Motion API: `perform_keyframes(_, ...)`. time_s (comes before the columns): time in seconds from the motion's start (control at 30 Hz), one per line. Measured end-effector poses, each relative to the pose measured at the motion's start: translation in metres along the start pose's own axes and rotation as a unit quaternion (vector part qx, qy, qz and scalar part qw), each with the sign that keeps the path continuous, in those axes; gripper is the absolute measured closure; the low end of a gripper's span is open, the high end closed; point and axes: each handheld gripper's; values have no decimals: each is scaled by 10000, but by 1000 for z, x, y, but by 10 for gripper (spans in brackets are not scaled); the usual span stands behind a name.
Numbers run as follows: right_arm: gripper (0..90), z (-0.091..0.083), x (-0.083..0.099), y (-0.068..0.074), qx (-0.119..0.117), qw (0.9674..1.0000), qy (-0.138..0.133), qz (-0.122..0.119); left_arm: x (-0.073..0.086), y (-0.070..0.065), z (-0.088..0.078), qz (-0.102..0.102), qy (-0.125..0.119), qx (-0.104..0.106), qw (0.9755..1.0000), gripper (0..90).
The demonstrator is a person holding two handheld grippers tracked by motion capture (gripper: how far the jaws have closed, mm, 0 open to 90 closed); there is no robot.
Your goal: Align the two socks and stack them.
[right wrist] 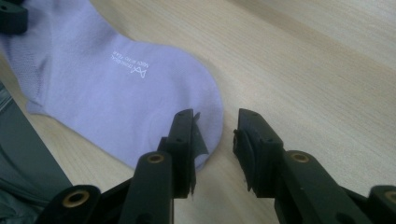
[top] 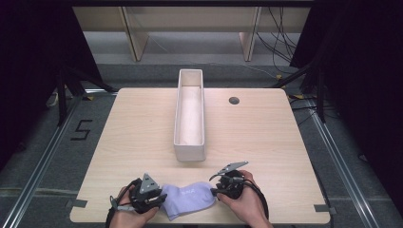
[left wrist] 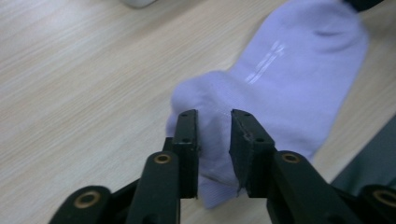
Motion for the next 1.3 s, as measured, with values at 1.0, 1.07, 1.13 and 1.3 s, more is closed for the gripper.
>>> perform_keyframes(1.0,734,12,-4,5,244,9996,152,-73,11,5,-1,322,-60,370,9988,698)
perform_keyframes(1.07,797,0,-10,8,301,9992,-236,-96,6,5,-5,365,-205,341,9985,694)
perform_keyframes(1.13,836,-3,-13,11,306,9988,-392,-52,3,5,-3,388,-209,350,9984,704)
perform_keyframes(1.3,895,3,-17,22,0,9997,-149,-179,10,1,9,359,54,433,9984,732)
Point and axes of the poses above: each handheld gripper's, and its own axes: z roughly forward along the jaws, x roughly out of its underside, y roughly to its left, and after that the axes turned 5 degrees about -y, right-handed
